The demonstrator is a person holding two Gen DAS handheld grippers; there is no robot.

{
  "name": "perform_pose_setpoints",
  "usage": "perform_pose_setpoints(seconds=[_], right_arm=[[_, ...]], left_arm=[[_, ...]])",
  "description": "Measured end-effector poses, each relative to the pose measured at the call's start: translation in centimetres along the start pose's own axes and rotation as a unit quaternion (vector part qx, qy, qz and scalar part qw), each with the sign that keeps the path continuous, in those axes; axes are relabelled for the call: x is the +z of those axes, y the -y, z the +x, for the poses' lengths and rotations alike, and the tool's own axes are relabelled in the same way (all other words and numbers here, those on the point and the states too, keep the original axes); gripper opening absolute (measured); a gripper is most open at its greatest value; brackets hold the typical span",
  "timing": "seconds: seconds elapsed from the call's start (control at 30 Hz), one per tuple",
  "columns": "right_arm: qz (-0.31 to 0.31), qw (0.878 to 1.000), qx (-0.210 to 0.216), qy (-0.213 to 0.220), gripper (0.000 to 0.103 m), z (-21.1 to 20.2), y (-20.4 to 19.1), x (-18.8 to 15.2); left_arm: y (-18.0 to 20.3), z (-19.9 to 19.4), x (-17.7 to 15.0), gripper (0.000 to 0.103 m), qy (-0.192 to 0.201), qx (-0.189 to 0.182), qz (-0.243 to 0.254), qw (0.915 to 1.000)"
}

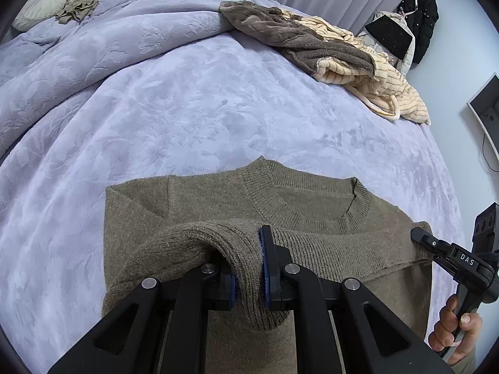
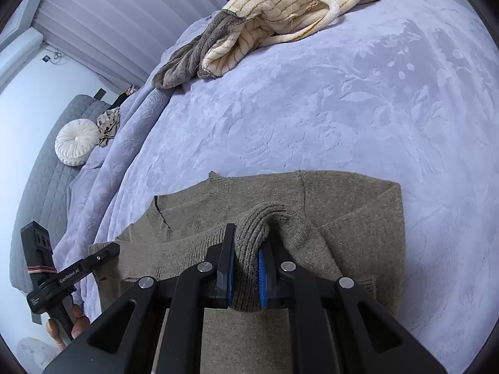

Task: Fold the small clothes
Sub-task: 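Lay the folded hem over the sweater body and open both tools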

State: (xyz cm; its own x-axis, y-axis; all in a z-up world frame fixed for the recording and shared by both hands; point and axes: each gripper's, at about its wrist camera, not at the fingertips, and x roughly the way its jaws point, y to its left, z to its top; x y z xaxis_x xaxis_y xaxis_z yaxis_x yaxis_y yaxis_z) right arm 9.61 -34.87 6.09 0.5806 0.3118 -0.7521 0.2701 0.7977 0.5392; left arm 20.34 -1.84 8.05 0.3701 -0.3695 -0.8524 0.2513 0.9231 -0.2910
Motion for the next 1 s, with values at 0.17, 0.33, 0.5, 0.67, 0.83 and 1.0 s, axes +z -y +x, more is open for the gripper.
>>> perform_pose_setpoints(seconds=[0.17, 0.33, 0.5, 0.67, 0.83, 1.0], right_arm=[[0.001, 1.0, -0.008, -0.006, 0.013, 0.6, 0.1, 0.1], [0.004, 1.0, -0.019, -0.017, 0.013, 1.6, 0.2, 0.3], [0.022, 0.999, -0.023, -0.029, 0.013, 2.6, 0.8, 0.6], [0.051, 0.998, -0.008, -0.033, 0.013, 3.1, 1.7, 0.8], [0.059, 0.998, -0.004, -0.035, 0.013, 3.3, 2.0, 1.0], [0.072, 0.997, 0.011, -0.039, 0.016, 3.2, 2.1, 1.3]], left_arm=[[-0.5, 1.1, 0.2, 0.013, -0.015, -0.004, -0.008, 0.9998], [-1.7, 2.6, 0.4, 0.013, -0.041, -0.018, -0.033, 0.9985], [-2.3, 3.9, 0.5, 0.013, -0.065, -0.02, -0.044, 0.9967], [-3.3, 4.8, 0.9, 0.013, -0.083, -0.038, -0.073, 0.9932], [-3.8, 5.4, 1.1, 0.013, -0.094, -0.042, -0.09, 0.9906], [-3.1, 5.2, 1.3, 0.014, -0.091, -0.028, -0.072, 0.9928]])
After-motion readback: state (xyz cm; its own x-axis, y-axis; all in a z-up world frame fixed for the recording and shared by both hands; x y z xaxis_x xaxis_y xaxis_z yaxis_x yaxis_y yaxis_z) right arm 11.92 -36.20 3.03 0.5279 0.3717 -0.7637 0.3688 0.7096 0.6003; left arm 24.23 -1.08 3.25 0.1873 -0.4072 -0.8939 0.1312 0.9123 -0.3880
